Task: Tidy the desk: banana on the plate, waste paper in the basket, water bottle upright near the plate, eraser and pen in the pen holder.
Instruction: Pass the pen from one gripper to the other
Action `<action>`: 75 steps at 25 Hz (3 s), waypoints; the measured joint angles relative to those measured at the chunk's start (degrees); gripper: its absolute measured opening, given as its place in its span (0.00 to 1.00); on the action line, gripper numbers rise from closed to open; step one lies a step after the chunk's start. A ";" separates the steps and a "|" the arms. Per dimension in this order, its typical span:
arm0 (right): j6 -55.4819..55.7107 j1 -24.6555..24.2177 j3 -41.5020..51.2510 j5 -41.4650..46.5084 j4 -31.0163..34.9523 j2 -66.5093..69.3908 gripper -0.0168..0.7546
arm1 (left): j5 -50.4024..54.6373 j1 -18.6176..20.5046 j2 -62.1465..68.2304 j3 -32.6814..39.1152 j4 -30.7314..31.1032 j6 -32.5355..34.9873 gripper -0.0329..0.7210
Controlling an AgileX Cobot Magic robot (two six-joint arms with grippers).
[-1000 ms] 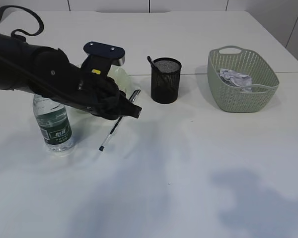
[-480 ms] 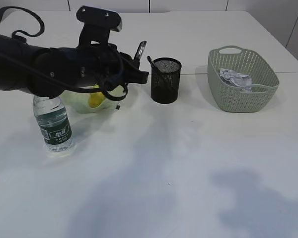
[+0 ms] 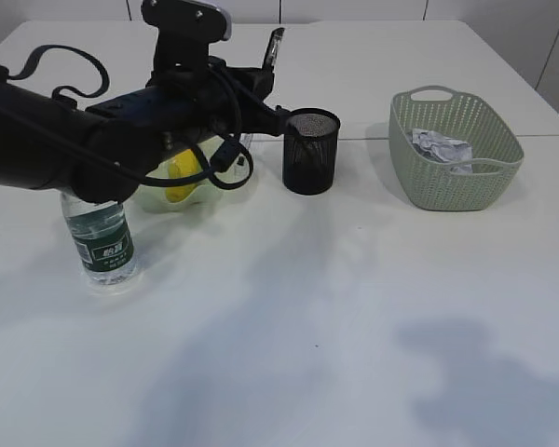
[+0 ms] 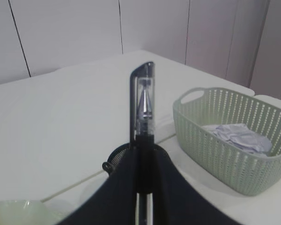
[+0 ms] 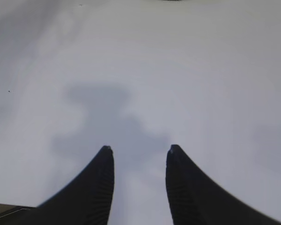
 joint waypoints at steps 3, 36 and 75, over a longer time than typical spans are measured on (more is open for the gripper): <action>0.00 0.00 0.00 0.14 0.00 0.00 0.39 | -2.34 0.00 0.12 0.03 0.82 0.00 0.09; 3.07 0.00 0.00 0.74 -0.65 0.00 0.39 | -16.52 17.24 13.90 -16.14 45.30 -37.91 0.08; 3.20 0.00 0.00 -0.99 -1.50 5.00 0.39 | -30.03 16.52 24.48 -32.41 56.88 -48.10 0.08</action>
